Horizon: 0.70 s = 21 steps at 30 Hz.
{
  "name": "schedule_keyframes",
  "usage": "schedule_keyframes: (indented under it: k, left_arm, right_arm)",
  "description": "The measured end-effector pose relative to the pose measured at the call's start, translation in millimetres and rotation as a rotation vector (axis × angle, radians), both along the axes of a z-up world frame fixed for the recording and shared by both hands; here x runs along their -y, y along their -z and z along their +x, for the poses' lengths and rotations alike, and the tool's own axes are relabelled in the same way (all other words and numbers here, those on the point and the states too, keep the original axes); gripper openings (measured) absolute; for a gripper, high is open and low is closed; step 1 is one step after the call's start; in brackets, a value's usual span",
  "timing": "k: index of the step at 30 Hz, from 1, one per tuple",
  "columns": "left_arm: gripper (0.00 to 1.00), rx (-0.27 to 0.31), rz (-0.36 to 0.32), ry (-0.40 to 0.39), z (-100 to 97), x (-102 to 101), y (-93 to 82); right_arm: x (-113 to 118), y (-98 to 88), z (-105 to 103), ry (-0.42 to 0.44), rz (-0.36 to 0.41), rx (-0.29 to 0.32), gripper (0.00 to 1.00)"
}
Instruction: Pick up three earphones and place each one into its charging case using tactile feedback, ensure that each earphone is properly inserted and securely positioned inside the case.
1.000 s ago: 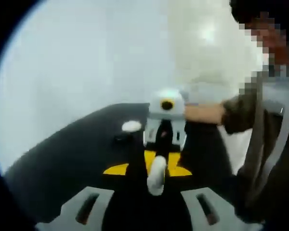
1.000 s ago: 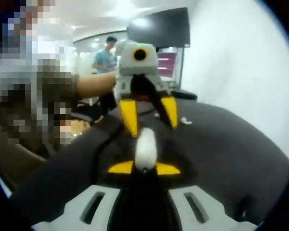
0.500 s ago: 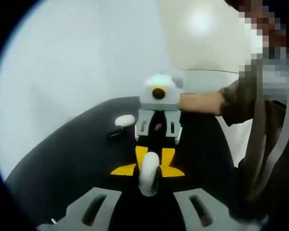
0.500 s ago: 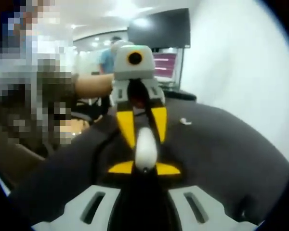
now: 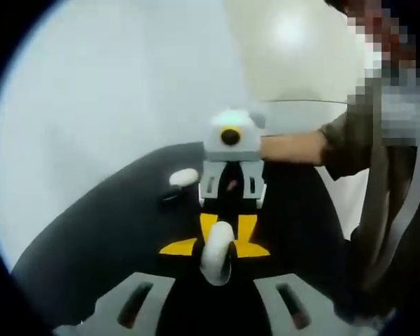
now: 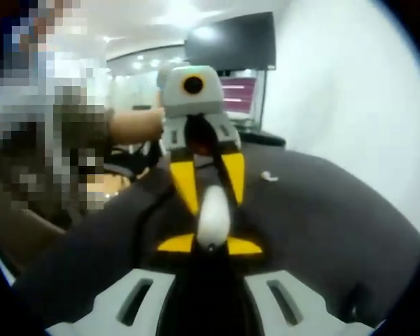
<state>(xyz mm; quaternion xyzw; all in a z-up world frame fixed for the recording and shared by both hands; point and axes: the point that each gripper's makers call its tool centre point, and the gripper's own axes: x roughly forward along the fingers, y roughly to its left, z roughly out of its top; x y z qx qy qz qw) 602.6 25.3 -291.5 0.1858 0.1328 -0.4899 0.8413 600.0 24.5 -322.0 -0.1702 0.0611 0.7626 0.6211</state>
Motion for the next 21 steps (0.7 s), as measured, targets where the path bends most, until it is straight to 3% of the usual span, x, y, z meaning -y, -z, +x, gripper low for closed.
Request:
schedule_keyframes:
  k: [21]
  left_arm:
    - [0.2, 0.043, 0.024, -0.007, 4.3, -1.7, -3.9]
  right_arm:
    - [-0.7, 0.7, 0.0, 0.001, -0.002, -0.007, 0.16]
